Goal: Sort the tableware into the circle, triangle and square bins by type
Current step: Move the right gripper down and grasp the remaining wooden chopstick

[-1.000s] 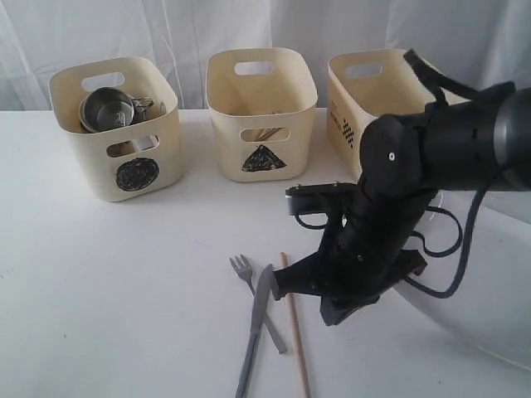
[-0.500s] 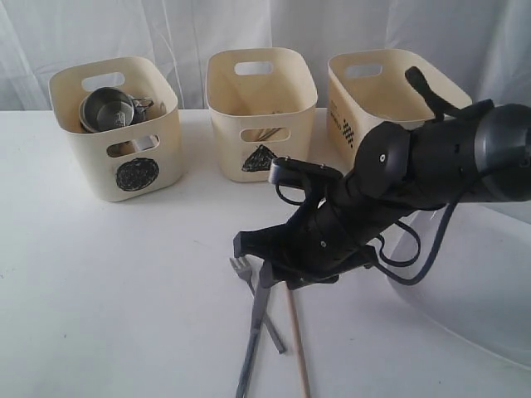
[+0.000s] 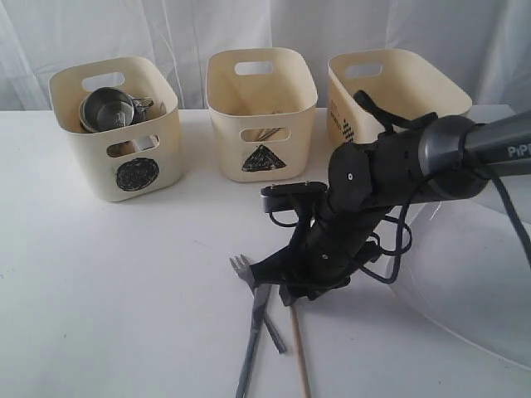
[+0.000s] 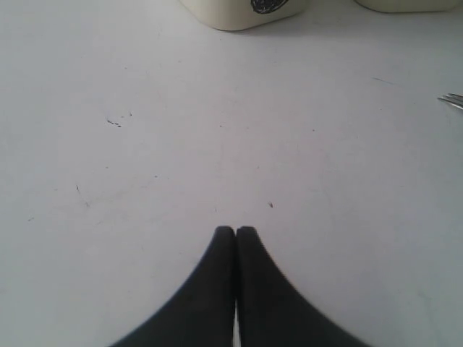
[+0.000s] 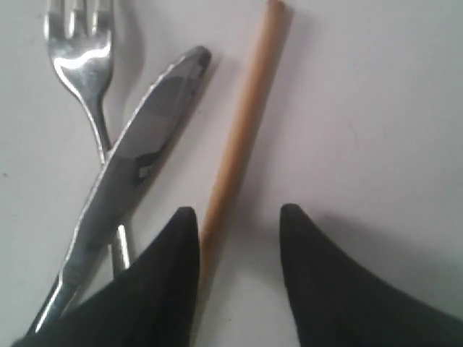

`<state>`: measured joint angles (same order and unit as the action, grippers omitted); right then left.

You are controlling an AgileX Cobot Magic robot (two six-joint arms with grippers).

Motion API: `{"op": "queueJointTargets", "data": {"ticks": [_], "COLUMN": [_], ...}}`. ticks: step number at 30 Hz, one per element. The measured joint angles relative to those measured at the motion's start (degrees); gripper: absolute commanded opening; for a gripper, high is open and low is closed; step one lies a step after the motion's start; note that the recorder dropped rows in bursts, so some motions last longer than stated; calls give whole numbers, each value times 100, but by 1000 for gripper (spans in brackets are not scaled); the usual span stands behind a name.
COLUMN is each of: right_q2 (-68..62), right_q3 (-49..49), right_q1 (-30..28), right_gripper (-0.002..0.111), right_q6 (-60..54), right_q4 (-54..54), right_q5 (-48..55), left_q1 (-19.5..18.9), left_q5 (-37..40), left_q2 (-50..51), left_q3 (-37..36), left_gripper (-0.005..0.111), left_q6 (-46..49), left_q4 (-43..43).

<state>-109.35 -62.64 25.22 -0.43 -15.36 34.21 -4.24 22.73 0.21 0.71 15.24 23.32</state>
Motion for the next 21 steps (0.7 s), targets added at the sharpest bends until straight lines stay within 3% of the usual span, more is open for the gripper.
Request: {"op": "queueJointTargets", "data": {"ticks": [12,16,21], "right_q2": [-158,-172,-248], "right_q3": [-145,-145,-183], "right_q1": [85,127,148], "right_gripper": [35,20,5], "right_q6": [228,593,1920], "right_q4": [404,808,2412], "right_q5": [317,317,511], "left_q1": [0,0,0], "left_q5": [0,0,0], "left_q2": [0,0,0], "left_q3": [0,0,0], "left_gripper": [0,0,0], "left_q6": [0,0,0], "left_q4": [0,0,-10]}}
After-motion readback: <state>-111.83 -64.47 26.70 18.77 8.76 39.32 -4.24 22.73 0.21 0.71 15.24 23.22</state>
